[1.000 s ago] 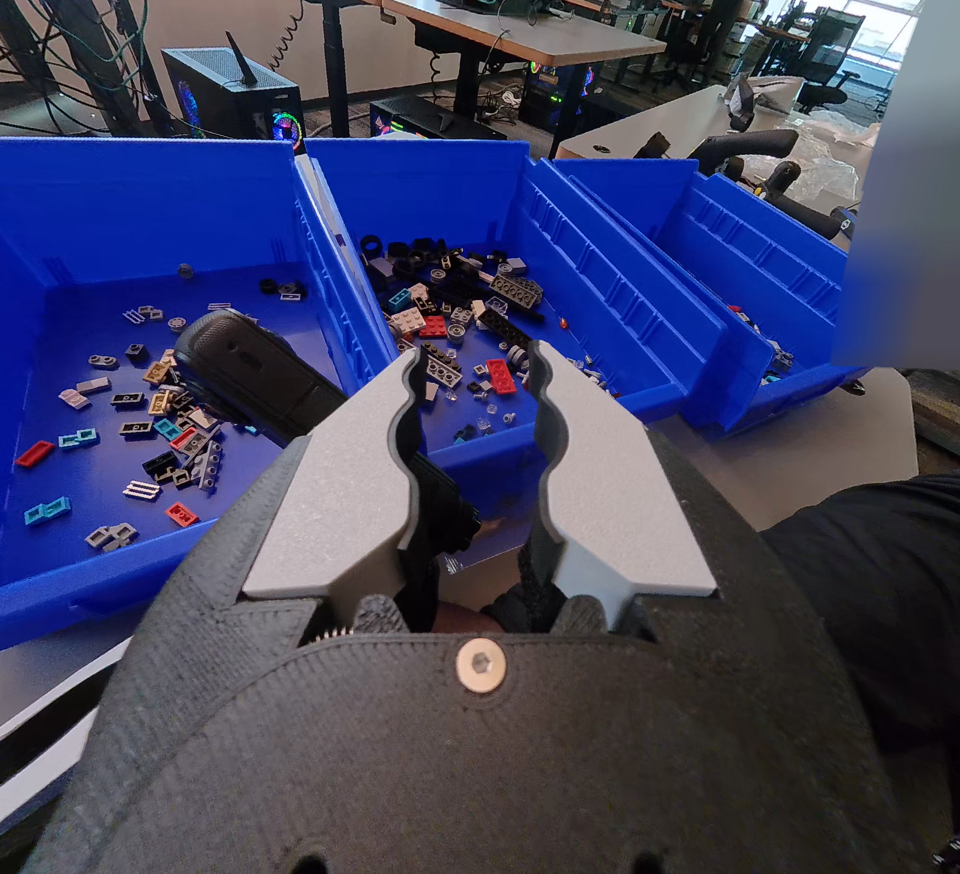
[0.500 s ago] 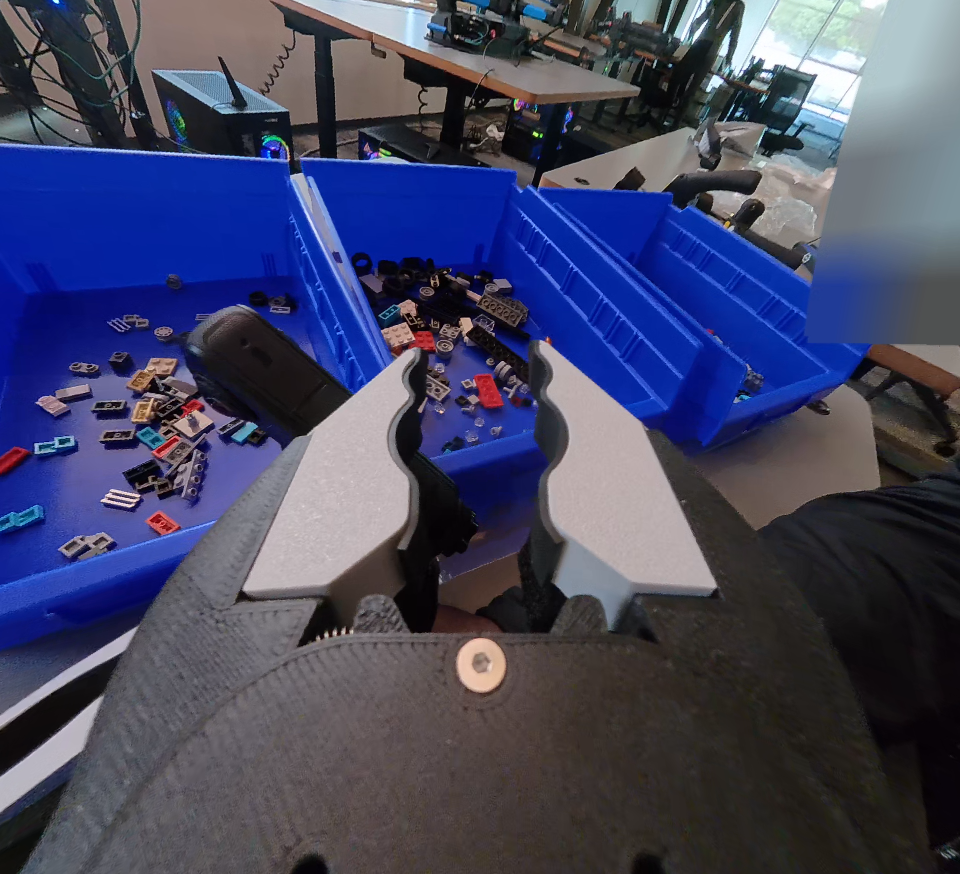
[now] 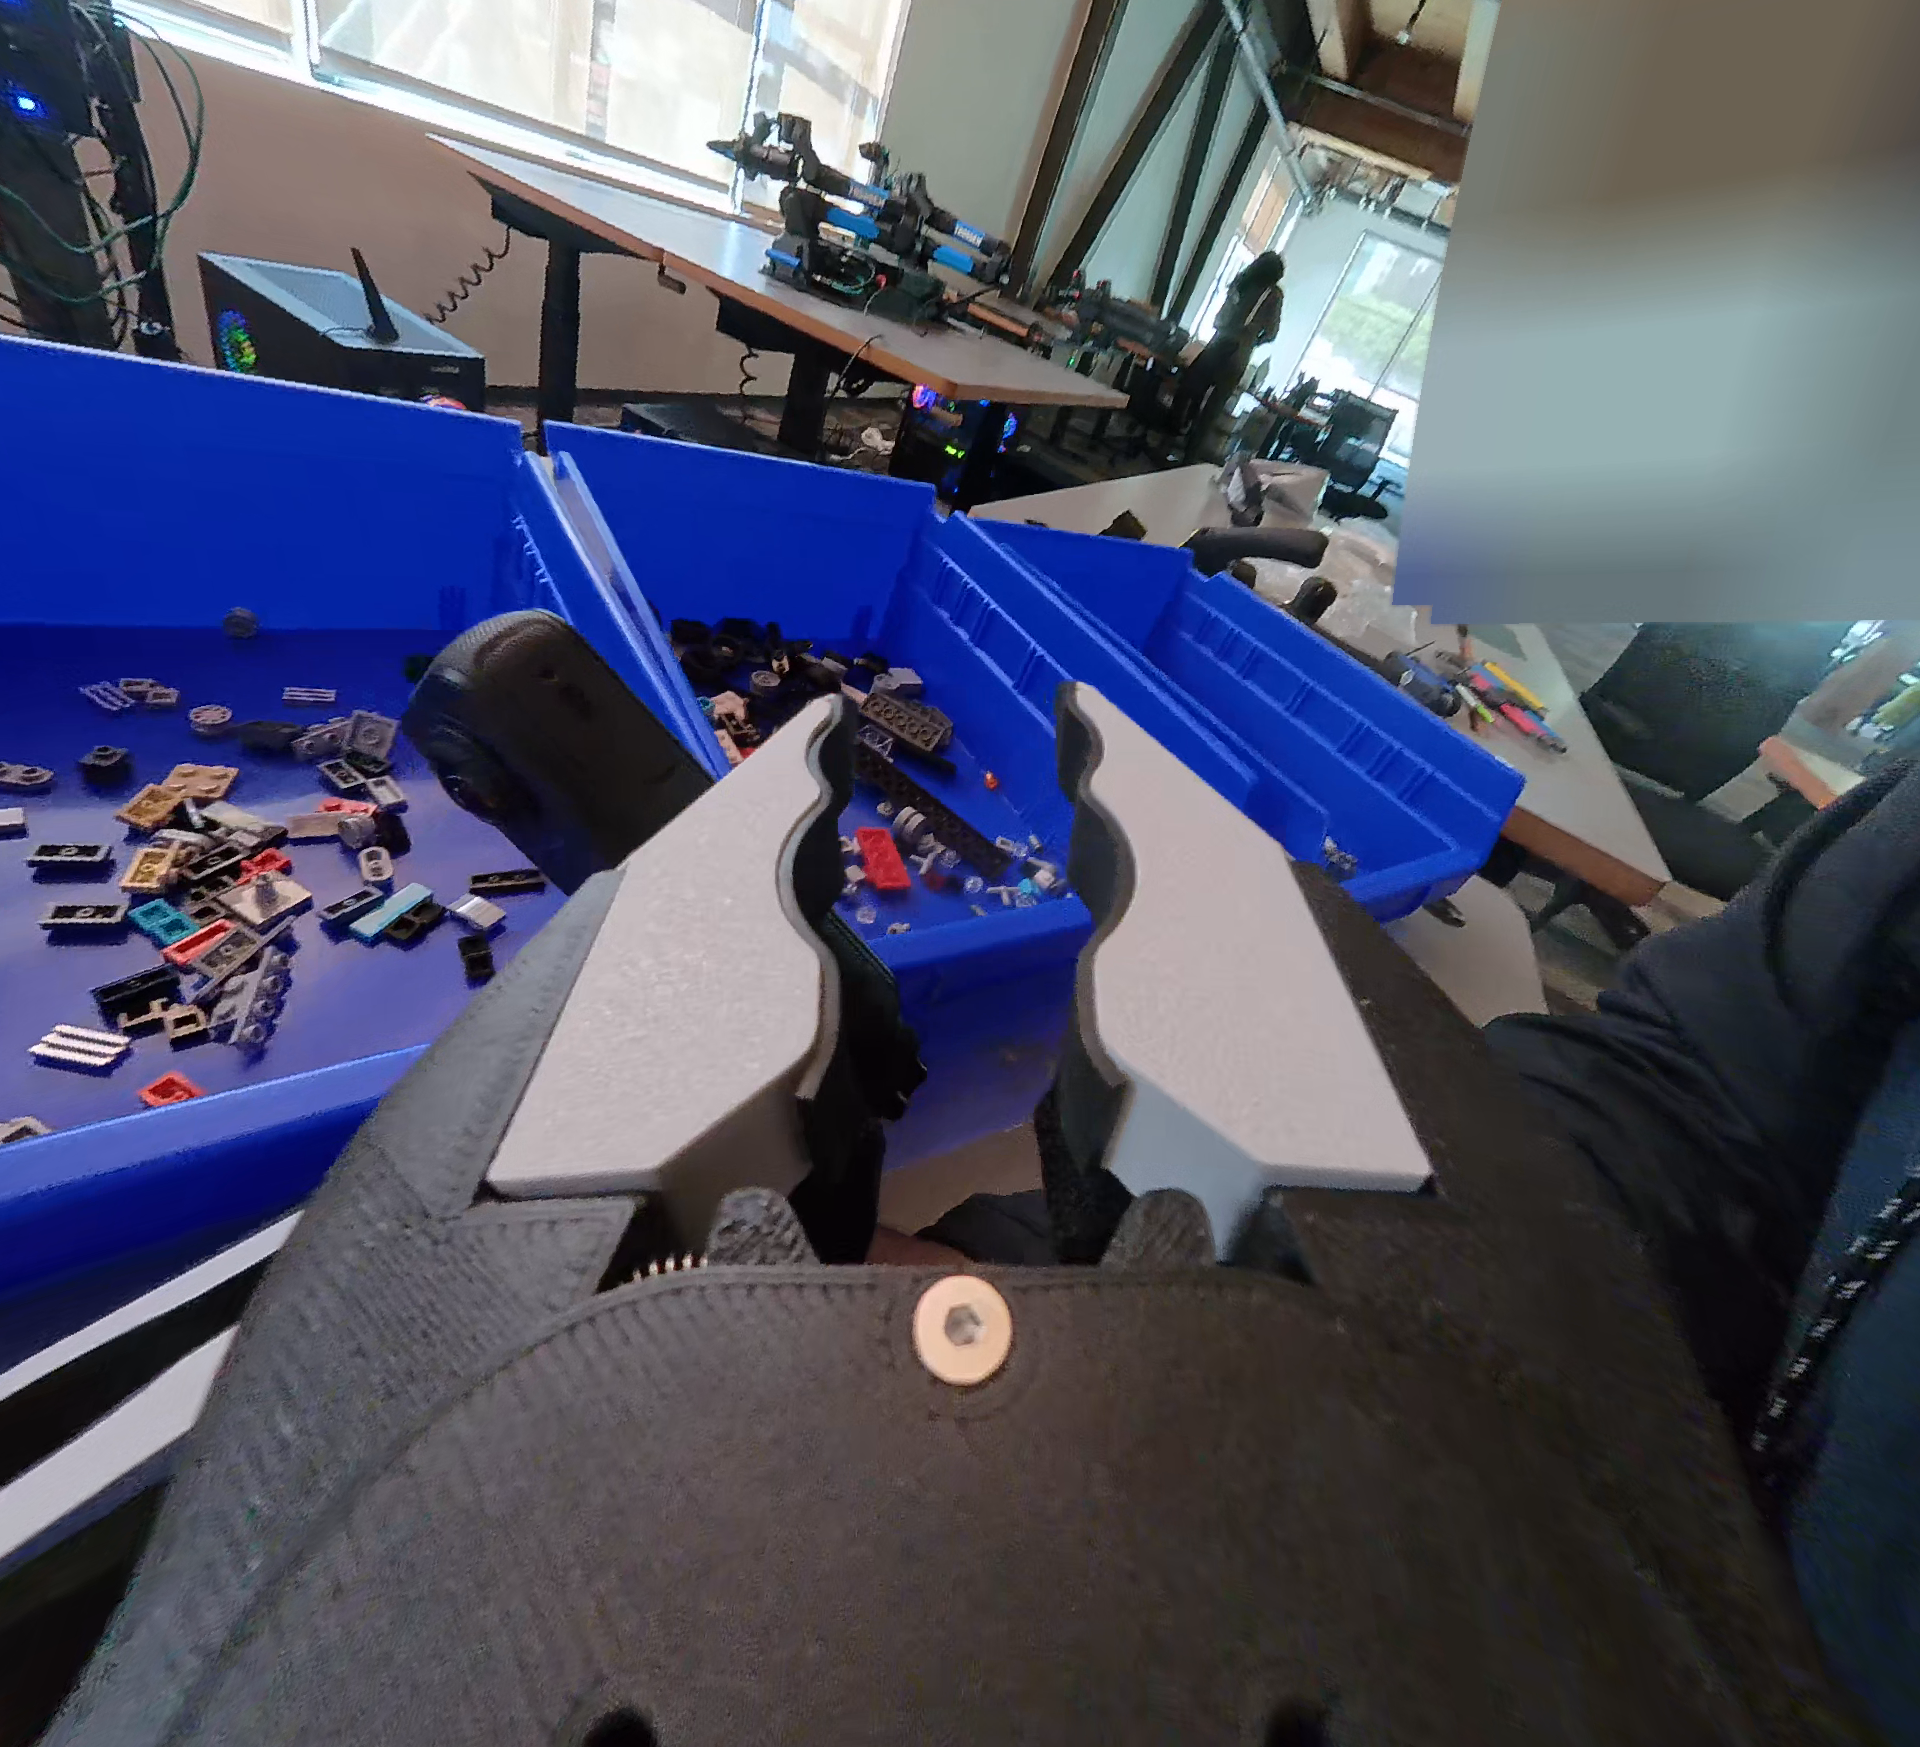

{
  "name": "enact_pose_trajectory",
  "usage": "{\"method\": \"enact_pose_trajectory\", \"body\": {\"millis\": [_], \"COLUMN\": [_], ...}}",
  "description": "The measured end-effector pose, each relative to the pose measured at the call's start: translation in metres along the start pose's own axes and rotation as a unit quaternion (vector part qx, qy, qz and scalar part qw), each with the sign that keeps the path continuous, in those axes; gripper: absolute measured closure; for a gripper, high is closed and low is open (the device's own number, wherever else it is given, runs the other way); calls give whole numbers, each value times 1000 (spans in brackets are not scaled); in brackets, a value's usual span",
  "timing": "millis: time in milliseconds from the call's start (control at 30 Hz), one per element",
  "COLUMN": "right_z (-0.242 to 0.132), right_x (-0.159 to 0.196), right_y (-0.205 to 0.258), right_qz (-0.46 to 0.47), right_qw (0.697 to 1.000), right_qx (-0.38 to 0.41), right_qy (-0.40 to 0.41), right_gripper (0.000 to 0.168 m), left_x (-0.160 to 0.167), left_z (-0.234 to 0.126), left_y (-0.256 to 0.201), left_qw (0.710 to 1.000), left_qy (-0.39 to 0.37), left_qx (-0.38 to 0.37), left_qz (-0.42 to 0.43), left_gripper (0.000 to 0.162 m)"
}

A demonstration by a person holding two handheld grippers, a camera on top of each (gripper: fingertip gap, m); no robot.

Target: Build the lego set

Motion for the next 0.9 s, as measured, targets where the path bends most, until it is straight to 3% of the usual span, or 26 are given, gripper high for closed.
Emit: {"method": "enact_pose_trajectory", "body": {"millis": [333, 767, 900], "right_z": [-14, -8, -5], "right_x": [-3, 1, 4], "right_y": [-1, -1, 2], "right_qz": [-2, -4, -20], "right_qw": [999, 1000, 1000], "right_qx": [14, 13, 15], "right_qy": [-37, -12, 1], "right_gripper": [123, 124, 123], "left_x": [0, 0, -27], "left_z": [-1, -8, -21], "left_y": [-4, -1, 8], "left_qw": [998, 996, 994], "left_qy": [-32, -46, -54], "left_qx": [50, 58, 54], "left_qz": [-26, -42, -73], "left_gripper": [124, 127, 126]}}
Point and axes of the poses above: each gripper's, where its closed fingertips meet, z out along the fingers, x out of its underside, y = z × x across the jaws, the point moved 7 cm from there along -z, back along the fingers, and after that the axes turned 8 degrees about z, right-handed, at the moved point
